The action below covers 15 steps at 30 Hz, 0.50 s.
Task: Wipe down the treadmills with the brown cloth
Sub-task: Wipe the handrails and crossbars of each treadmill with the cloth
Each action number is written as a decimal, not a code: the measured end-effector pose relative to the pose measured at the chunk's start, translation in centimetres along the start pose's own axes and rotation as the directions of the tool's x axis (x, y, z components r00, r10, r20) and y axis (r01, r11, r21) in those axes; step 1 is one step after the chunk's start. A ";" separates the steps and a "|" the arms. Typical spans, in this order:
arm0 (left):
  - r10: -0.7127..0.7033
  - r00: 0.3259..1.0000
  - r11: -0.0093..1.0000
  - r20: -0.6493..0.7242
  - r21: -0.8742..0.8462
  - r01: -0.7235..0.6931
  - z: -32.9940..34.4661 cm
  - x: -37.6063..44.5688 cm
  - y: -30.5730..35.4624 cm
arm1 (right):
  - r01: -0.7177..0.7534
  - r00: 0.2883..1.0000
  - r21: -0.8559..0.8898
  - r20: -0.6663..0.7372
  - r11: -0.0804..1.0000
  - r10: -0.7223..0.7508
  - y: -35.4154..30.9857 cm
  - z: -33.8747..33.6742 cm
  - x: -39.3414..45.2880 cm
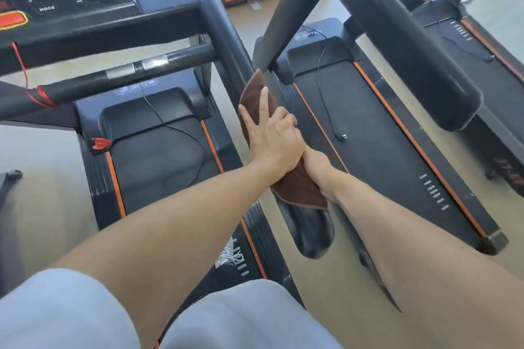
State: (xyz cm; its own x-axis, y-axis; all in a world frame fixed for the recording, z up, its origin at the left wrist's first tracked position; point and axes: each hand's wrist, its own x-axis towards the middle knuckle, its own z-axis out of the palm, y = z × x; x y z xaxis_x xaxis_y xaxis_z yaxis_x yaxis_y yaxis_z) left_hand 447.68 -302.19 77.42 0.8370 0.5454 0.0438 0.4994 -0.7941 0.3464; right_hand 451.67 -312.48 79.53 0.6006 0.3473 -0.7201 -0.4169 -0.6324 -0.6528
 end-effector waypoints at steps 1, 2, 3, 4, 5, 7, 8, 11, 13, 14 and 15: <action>-0.015 1.000 0.999 -0.013 -0.029 0.014 0.4 -1.7 0.9 | 0.005 1.000 0.000 0.011 1.000 -0.005 1.5 -0.7 -0.7; -0.038 0.999 0.996 -0.028 -0.080 0.036 0.7 -3.3 1.7 | 0.007 1.000 0.008 0.014 1.000 -0.007 2.9 -1.2 -1.5; -0.073 0.996 0.986 -0.044 -0.156 0.066 1.1 -4.9 2.6 | 0.018 1.000 0.014 0.019 1.000 -0.018 4.2 -1.6 -2.5; -0.124 0.990 0.962 -0.062 -0.252 0.104 1.5 -6.6 3.6 | 0.028 0.999 0.025 0.036 0.999 -0.029 5.5 -2.0 -3.7; -0.189 0.979 0.923 -0.078 -0.355 0.150 1.8 -8.3 4.4 | 0.047 0.997 0.040 0.061 0.998 -0.049 7.0 -2.4 -4.2; -0.335 0.939 0.806 -0.077 -0.540 0.243 2.4 -11.6 6.1 | 0.127 0.988 0.082 0.082 0.989 -0.133 9.9 -2.9 -5.4; -0.391 0.918 0.741 -0.059 -0.612 0.276 2.8 -13.2 6.8 | 0.188 0.977 0.083 0.089 0.979 -0.195 11.0 -3.1 -6.6; -0.496 0.868 0.604 -0.016 -0.724 0.332 4.3 -17.7 9.2 | 0.308 0.950 0.050 0.038 0.950 -0.310 14.0 -3.4 -8.8; -0.536 0.844 0.577 -0.014 -0.736 0.355 5.3 -19.9 10.7 | 0.331 0.944 0.054 -0.007 0.942 -0.331 16.2 -3.9 -9.5; -0.563 0.826 0.555 -0.004 -0.743 0.375 5.8 -20.9 11.5 | 0.341 0.940 0.062 -0.017 0.938 -0.341 17.2 -4.4 -9.9; -0.598 0.801 0.518 0.018 -0.755 0.403 6.4 -21.9 12.3 | 0.339 0.941 0.084 -0.027 0.937 -0.338 18.0 -5.0 -10.5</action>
State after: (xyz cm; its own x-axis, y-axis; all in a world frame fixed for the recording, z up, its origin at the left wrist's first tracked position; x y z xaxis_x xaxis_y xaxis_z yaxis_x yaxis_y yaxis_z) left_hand 436.95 -325.56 74.75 0.3758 0.9072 -0.1890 0.4274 0.0113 0.9040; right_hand 441.25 -330.96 76.44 0.7246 0.5214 -0.4505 -0.2446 -0.4166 -0.8756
